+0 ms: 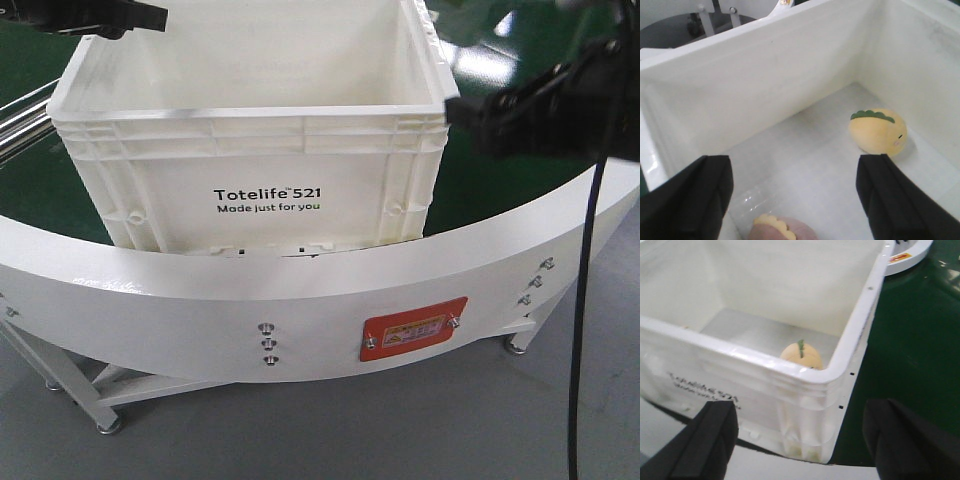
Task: Place moving items into box and shelve
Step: 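Lower both grippers onto the tote's side rims and clamp them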
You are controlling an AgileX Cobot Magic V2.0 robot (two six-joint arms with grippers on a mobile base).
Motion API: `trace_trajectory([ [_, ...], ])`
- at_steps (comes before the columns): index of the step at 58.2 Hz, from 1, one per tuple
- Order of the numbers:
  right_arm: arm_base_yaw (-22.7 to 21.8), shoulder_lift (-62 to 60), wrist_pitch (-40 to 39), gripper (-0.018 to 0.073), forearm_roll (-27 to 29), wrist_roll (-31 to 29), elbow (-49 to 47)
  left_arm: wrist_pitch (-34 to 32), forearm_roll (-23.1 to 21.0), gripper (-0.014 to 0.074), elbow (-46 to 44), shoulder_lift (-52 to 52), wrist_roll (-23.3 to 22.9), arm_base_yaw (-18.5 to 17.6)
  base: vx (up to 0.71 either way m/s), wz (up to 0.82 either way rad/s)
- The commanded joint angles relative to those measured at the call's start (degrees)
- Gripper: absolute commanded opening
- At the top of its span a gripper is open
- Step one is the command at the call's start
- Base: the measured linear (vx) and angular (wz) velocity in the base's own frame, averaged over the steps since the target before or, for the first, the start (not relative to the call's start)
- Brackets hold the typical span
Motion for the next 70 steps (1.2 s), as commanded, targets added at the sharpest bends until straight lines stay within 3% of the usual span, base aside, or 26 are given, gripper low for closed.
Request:
trace_trajectory([
  [1,-3.7,1.8,-0.6,0.0557,0.0,1.8,-6.5,-0.2,6.4,0.0605,-4.6,-2.9,-9.3,-0.3,0.00,0.00],
  [8,-5.3,7.9,5.3,0.0557,-0.4,1.5,-15.4,4.5,20.1,0.0597,-10.3,-2.6,-23.0,-0.3,0.00,0.00],
  [12,-5.0,12.3,8.5,0.0557,-0.6,1.5,-21.2,5.9,24.3,0.0594,-12.0,-2.6,-27.3,-0.5,0.00,0.00],
  [23,-4.9,24.8,18.1,0.0557,-1.3,2.0,-38.0,7.3,29.8,0.0594,-12.6,-2.0,-31.2,-3.2,0.00,0.00],
  [29,-4.9,30.7,23.5,0.0557,-1.3,2.3,-45.9,7.3,32.9,0.0594,-12.6,-0.8,-35.9,-4.1,0.00,0.00],
  [36,-4.9,36.1,28.1,0.0557,-1.9,3.5,-53.5,7.3,32.9,0.0594,-12.6,0.9,-37.6,-4.1,0.00,0.00],
  [43,-4.9,40.6,30.7,0.0557,-3.0,4.8,-57.7,11.4,32.9,0.0594,-16.1,4.2,-37.6,-4.3,0.00,0.00],
  [57,-4.9,44.5,30.0,0.0557,-4.5,6.5,-59.2,20.1,33.2,0.0594,-27.6,11.0,-39.6,-4.3,0.00,0.00],
  [70,-4.6,46.5,28.8,0.0557,-5.3,6.7,-59.2,21.5,35.9,0.0594,-28.5,13.2,-41.8,-4.2,0.00,0.00],
])
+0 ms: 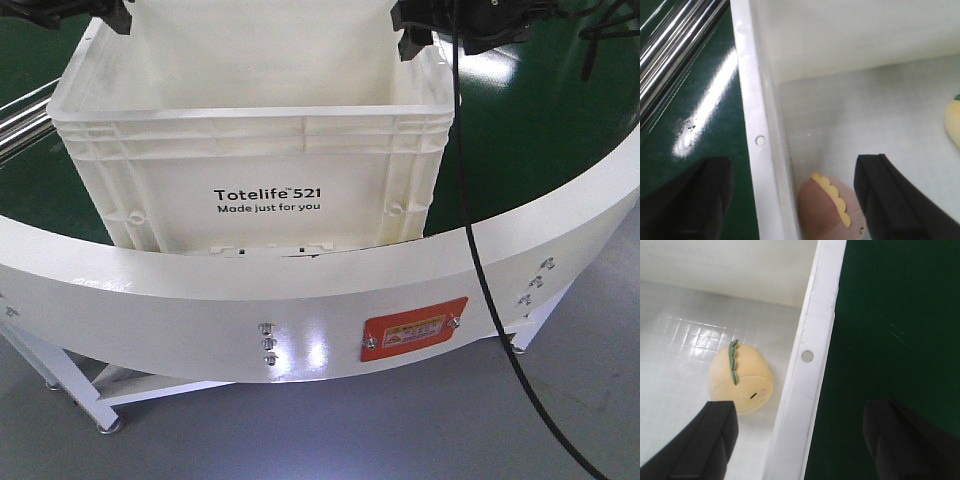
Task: Place moving items into box and shelve
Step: 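Lower both grippers onto the tote's side rims and clamp them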
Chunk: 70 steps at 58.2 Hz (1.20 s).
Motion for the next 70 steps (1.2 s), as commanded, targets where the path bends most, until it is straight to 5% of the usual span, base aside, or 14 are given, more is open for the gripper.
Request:
trace_trajectory([
  [1,0.4,-2.5,-4.1,0.0557,-1.0,0.2,-2.0,-1.0,2.3,0.0594,-1.9,-2.1,-2.2,-0.2,0.00,0.00],
  [14,2.2,-1.4,-4.7,0.0557,-7.9,3.4,-2.0,0.3,3.0,0.0594,-1.9,-1.4,-2.3,-0.2,0.00,0.00],
  [70,2.7,0.5,-5.1,0.0557,-9.8,8.5,-2.1,2.9,2.8,0.0594,-1.9,0.6,-3.4,0.7,0.00,0.00],
])
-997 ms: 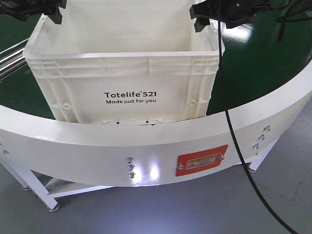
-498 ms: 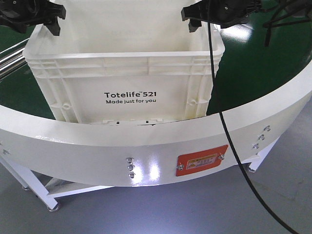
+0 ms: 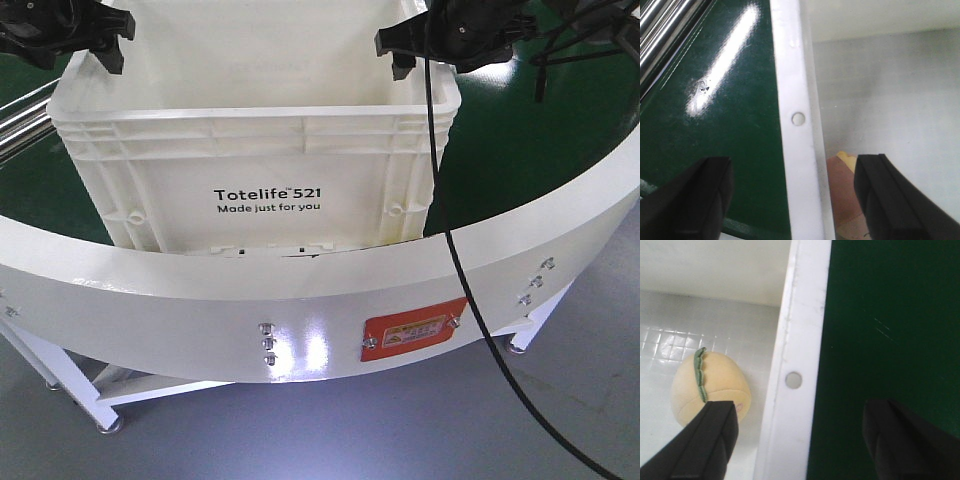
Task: Place moving items into box and shelve
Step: 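Lower both grippers onto the tote's side rims and clamp them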
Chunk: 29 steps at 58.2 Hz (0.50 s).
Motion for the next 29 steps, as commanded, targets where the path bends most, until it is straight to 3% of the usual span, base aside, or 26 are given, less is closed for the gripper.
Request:
trace_trajectory([
  [1,-0.4,-3.5,-2.7,0.0557,-0.9,0.2,-1.9,-1.1,0.0,0.0594,-1.8,-3.1,-0.5,-0.2,0.00,0.00],
  [12,-0.4,-3.5,-2.4,0.0549,-0.3,0.2,-1.9,-0.9,0.0,0.0594,-1.8,-3.1,-0.5,-0.2,0.00,0.00],
  [29,-0.4,-3.5,-2.1,0.0453,1.5,-0.7,-1.9,-0.2,0.0,0.0594,-1.2,-3.0,-0.4,-0.2,0.00,0.00],
])
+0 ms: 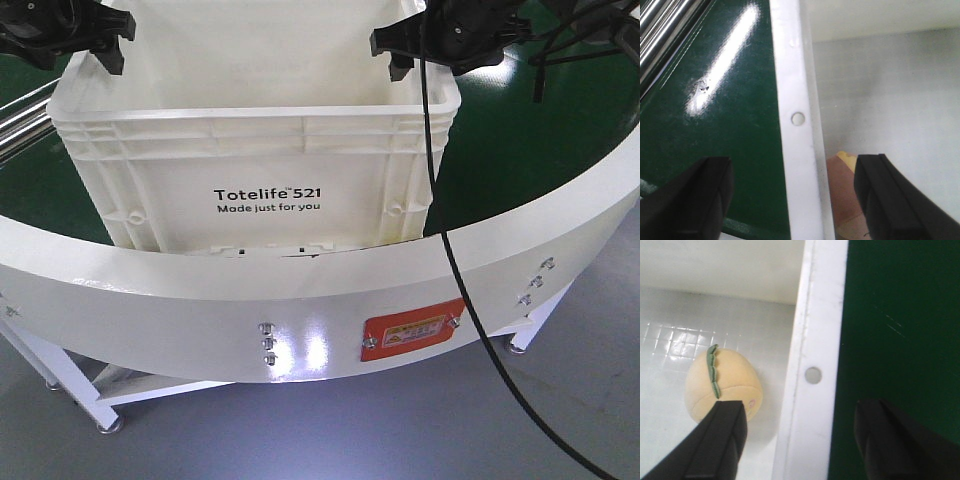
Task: Place moving items into box and shelve
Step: 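Lower both grippers onto the tote's side rims and clamp them, then lift the tote off the conveyor with both grippers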
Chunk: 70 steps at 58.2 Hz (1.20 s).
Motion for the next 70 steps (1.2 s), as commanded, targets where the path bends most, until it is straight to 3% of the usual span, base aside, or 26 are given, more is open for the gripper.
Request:
trace_trajectory([
  [1,-0.4,-3.5,-2.5,0.0447,-0.4,-0.5,-1.9,-0.2,0.0,0.0594,-1.3,-3.0,-0.4,-0.2,0.00,0.00],
  [19,-0.4,-3.5,-1.1,0.0313,-0.4,-1.1,-1.9,-0.4,0.0,0.0515,-1.3,-1.2,-0.3,-0.2,0.00,0.00],
  [50,-0.4,-3.5,-1.3,0.0120,-0.1,-1.4,-1.8,-0.9,0.1,0.0111,-1.3,-1.2,-0.2,-0.2,0.00,0.00],
  [70,-0.4,-4.4,-4.2,0.0105,-0.8,-2.2,-1.8,-7.4,0.0,0.0055,-1.4,-3.5,-0.2,-0.2,0.00,0.00],
])
